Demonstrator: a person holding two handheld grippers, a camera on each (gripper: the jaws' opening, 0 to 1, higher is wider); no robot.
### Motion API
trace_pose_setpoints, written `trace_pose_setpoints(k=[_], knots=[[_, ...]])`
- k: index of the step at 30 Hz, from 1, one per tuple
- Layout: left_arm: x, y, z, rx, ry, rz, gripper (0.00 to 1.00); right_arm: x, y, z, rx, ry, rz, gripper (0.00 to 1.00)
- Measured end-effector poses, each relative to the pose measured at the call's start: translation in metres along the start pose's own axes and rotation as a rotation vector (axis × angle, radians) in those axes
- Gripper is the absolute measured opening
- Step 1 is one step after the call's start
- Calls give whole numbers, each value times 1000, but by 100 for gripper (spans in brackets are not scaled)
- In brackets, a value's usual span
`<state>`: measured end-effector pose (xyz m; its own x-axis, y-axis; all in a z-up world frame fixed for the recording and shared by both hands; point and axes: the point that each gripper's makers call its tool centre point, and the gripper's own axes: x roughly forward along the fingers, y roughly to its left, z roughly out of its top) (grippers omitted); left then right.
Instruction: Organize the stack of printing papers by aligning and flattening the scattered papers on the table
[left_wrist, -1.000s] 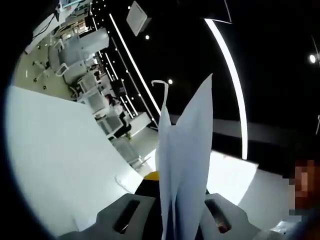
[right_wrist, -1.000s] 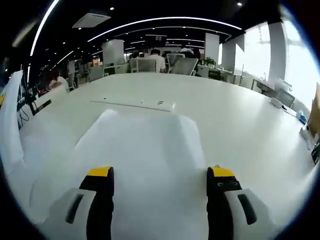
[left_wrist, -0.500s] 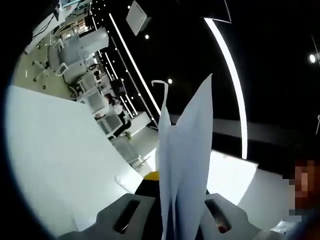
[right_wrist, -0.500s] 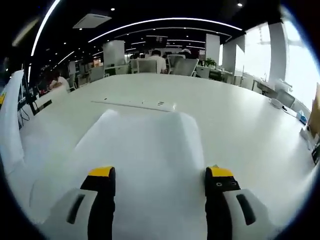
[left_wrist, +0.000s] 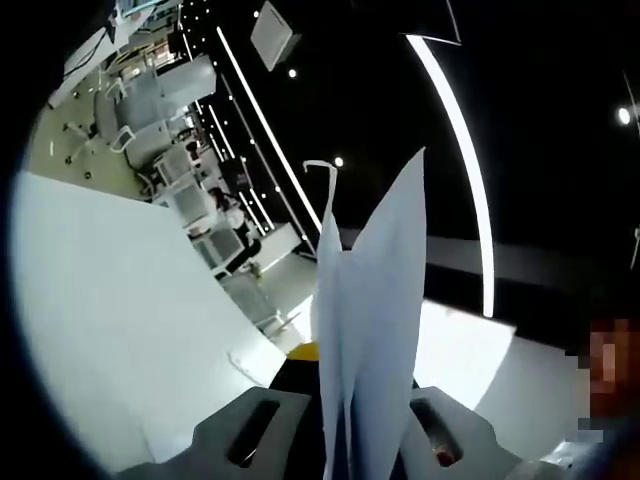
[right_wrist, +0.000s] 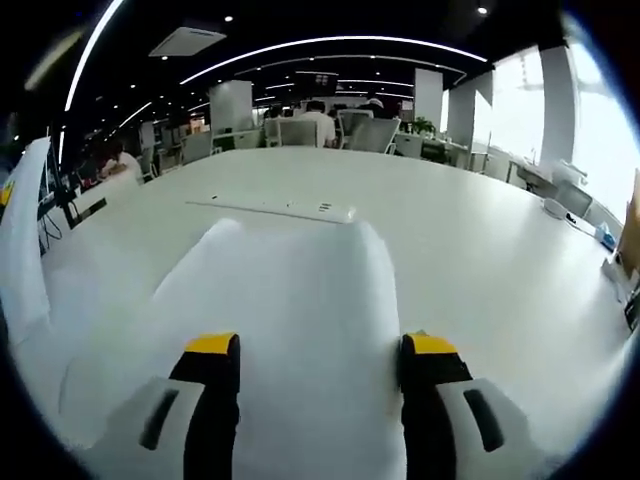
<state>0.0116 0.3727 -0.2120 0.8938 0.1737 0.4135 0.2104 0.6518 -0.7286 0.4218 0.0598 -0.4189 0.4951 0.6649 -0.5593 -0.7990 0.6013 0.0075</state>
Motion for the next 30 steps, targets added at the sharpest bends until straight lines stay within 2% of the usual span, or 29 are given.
trace_pose_setpoints(k=[9, 12, 20, 26, 30], knots=[[0, -2, 1, 3, 0, -2, 6, 4, -1, -1, -5, -10, 11, 49], [0, -2, 1, 4, -1, -2, 6, 5, -2, -3, 0, 6, 6, 42], [1, -3, 2, 5, 1, -6, 6, 11, -3, -5, 1, -1, 18, 33], [1, -4, 1, 5, 2, -6, 6, 12, 3, -9, -1, -7, 56, 17], [1, -5, 1, 6, 1, -7, 6, 14, 3, -8, 11, -9, 67, 11]])
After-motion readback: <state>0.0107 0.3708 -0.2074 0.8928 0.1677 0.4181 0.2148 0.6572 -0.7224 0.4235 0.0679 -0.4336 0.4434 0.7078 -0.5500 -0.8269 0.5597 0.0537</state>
